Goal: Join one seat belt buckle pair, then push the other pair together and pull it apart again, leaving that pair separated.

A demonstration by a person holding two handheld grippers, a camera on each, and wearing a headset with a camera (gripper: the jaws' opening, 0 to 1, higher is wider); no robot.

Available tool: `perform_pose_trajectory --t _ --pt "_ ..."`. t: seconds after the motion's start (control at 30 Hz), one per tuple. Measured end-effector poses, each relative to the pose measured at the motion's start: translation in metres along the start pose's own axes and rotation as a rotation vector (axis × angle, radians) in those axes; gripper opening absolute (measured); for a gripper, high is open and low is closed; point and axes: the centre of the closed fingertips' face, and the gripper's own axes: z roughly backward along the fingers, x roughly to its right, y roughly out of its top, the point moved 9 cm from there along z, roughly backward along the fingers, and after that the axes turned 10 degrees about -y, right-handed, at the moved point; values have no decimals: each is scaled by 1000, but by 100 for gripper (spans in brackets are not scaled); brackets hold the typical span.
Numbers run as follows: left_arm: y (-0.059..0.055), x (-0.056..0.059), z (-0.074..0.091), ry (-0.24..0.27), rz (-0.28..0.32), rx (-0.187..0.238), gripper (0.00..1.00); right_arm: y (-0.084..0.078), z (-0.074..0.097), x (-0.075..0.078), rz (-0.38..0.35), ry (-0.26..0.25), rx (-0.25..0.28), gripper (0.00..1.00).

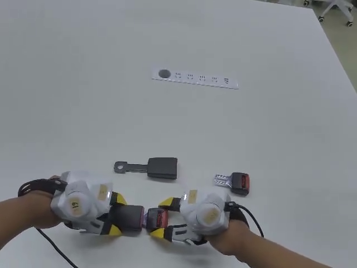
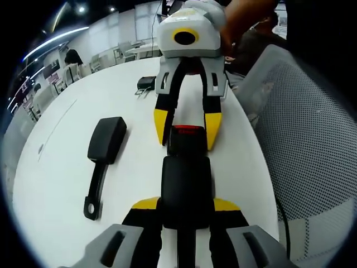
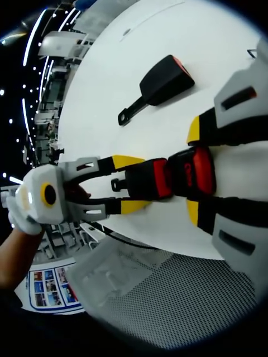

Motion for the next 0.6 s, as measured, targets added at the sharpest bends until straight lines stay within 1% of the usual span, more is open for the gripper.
perform_pose_trajectory --t 0.07,0.13,0.3,0.4,0.47,0.5,0.53,0.6 --pt "0 0 0 -7 -9 6 33 -2 1 0 6 2 14 34" --pt "-3 0 1 -12 -11 37 33 -2 0 0 18 5 27 34" --pt "-8 -1 2 -28 -17 89 33 -3 1 -1 24 8 49 33" --pt "-10 0 1 -36 -32 98 33 -4 1 -2 25 7 59 33" --pt "-11 1 1 -31 -50 109 33 -4 1 -2 19 8 63 33" --pt "-11 1 1 -29 -48 119 33 -3 1 -2 17 10 62 33" --pt "-12 1 2 -29 -47 123 33 -3 1 -2 27 8 62 33" --pt "-12 1 2 -33 -46 127 33 -4 1 -2 18 9 66 33"
